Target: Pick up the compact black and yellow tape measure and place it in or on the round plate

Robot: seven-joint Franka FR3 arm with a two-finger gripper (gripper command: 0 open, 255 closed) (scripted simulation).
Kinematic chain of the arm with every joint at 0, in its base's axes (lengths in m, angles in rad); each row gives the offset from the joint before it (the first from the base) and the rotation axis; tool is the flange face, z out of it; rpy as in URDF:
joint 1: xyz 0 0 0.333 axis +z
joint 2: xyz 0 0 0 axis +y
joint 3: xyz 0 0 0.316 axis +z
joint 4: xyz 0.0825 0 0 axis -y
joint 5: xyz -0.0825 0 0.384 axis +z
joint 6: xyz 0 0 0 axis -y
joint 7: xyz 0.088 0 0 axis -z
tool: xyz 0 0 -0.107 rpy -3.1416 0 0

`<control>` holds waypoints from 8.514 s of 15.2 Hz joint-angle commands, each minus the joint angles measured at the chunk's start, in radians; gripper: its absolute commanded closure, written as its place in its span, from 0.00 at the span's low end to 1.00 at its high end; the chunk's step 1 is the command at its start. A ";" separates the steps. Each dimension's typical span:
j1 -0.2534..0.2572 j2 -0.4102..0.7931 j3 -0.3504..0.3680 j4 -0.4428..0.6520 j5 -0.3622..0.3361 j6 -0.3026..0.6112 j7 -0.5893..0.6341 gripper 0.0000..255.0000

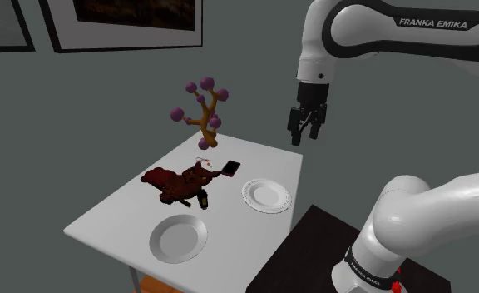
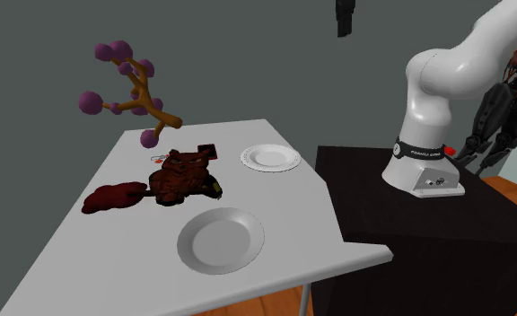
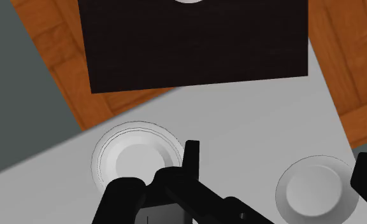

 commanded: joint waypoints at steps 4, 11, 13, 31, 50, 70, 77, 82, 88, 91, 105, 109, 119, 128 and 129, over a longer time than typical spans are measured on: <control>0.000 0.088 0.009 -0.013 0.007 0.094 0.004 0.00; -0.001 0.325 0.029 0.008 0.020 0.296 0.014 0.00; -0.001 0.399 0.034 0.026 0.022 0.348 0.018 0.00; 0.012 1.106 0.051 0.428 0.004 0.615 0.059 0.00; 0.044 1.655 0.040 0.935 -0.012 0.631 0.084 0.00; 0.058 1.648 0.022 0.930 0.004 0.629 0.076 1.00; 0.057 1.583 0.023 0.917 0.004 0.578 0.081 1.00; 0.057 1.558 0.024 0.916 0.005 0.555 0.084 1.00; 0.224 1.381 -0.027 0.570 -0.404 0.853 -0.163 0.00; 0.282 1.372 -0.078 0.503 -0.499 0.942 -0.206 0.00; 0.274 1.428 -0.089 0.512 -0.511 0.992 -0.198 1.00; 0.274 1.428 -0.089 0.512 -0.511 0.992 -0.198 1.00; 0.271 1.374 -0.081 0.500 -0.500 0.951 -0.217 1.00; 0.266 1.286 -0.070 0.493 -0.479 0.873 -0.251 1.00; 0.266 1.276 -0.069 0.494 -0.477 0.863 -0.255 1.00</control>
